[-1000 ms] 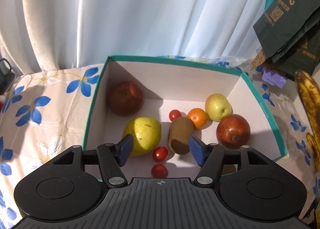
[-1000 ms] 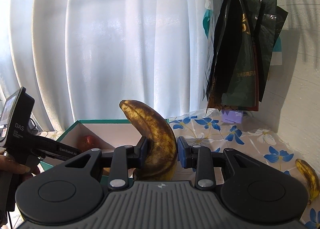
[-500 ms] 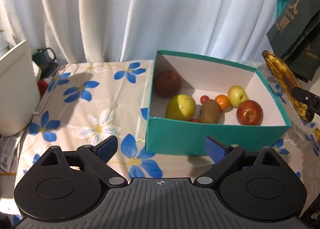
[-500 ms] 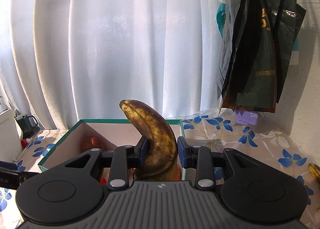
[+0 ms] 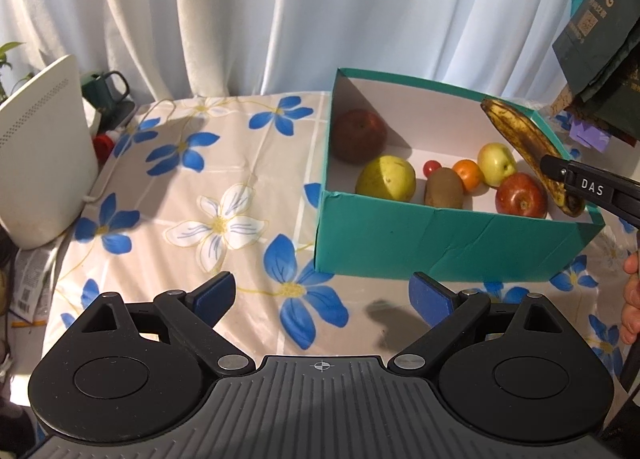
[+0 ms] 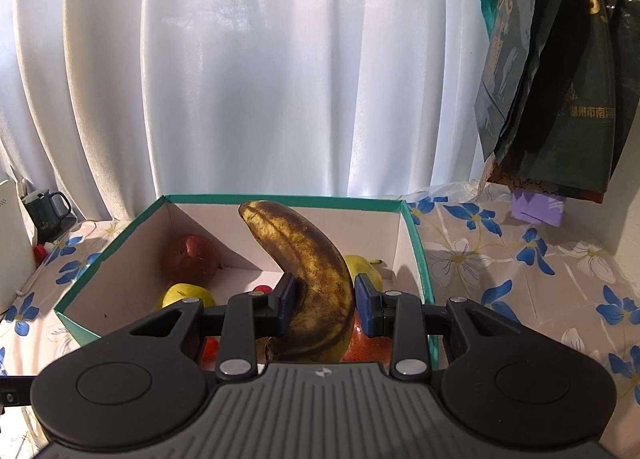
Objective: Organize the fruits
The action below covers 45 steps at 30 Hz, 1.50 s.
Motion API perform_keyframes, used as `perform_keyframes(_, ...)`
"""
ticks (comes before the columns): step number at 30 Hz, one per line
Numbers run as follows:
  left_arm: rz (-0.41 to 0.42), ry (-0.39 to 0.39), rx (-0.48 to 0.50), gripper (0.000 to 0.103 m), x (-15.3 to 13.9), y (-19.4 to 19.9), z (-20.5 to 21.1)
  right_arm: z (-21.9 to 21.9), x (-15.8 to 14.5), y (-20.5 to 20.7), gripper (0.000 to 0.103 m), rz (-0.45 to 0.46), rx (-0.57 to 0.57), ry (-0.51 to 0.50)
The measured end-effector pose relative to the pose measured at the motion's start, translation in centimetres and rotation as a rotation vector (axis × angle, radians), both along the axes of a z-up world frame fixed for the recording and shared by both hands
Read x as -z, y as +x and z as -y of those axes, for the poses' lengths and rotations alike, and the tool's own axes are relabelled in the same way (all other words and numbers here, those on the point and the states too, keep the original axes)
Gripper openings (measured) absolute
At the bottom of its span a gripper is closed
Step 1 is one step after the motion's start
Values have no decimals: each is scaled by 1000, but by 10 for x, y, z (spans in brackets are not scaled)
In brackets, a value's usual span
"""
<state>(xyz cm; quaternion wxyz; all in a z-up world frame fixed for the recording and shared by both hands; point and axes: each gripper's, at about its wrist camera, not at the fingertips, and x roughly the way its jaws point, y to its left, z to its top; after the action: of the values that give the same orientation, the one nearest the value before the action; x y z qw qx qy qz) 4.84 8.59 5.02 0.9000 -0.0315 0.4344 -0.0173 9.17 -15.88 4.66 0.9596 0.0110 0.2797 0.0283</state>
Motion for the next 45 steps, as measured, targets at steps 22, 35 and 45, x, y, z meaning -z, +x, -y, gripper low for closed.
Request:
perform_keyframes(22, -83, 124, 70, 101, 10, 12, 28, -2, 7, 7, 30, -70, -12, -16)
perform_keyframes(35, -121, 179, 131, 102, 16, 18, 50, -14, -18, -34, 103, -99, -19, -59)
perform_keyframes(45, -184, 186, 173, 103, 23, 19, 59, -14, -4, -46, 103, -325, 9, -56)
